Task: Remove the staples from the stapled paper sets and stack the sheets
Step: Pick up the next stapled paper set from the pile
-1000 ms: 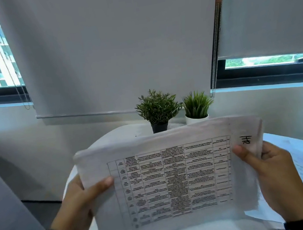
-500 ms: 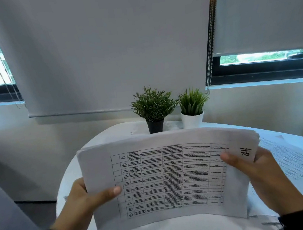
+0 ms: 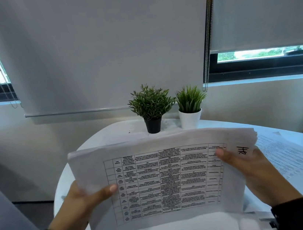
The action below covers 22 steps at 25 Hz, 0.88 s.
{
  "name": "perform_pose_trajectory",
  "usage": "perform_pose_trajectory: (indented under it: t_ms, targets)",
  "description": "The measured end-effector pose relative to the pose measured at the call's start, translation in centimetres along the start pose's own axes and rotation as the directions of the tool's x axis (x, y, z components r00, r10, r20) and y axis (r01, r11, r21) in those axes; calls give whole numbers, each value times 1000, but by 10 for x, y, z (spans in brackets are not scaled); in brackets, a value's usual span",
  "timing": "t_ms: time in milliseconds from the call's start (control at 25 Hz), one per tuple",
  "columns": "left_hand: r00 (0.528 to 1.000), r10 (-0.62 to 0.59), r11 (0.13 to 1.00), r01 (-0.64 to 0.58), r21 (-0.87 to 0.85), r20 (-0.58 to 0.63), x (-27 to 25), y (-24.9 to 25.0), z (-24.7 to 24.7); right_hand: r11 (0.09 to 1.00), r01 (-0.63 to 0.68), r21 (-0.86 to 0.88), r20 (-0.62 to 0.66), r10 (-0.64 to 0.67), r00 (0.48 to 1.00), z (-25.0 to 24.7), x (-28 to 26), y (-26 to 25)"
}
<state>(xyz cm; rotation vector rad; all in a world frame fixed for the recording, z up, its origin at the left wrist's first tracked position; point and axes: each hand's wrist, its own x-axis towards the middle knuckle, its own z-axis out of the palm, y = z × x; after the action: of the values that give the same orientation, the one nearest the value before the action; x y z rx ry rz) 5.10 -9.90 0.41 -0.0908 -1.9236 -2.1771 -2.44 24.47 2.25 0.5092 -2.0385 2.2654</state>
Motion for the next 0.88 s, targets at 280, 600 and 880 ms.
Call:
perform_pose_trajectory:
  t_ms: [280,600,880]
  targets:
    - [1000,1,1000,-1,-4,-23,-10,-6,-5,998,-17,-57,6,18,1000,6,-7,2]
    - [977,-81,988,105,114,-197,-11,-25,0,950,-163,-268,-80,146,986,14,9,-15]
    - [913,391,671,-196,715,-116,19,43,36,881,-2,-473,222,121,967,29,44,-87]
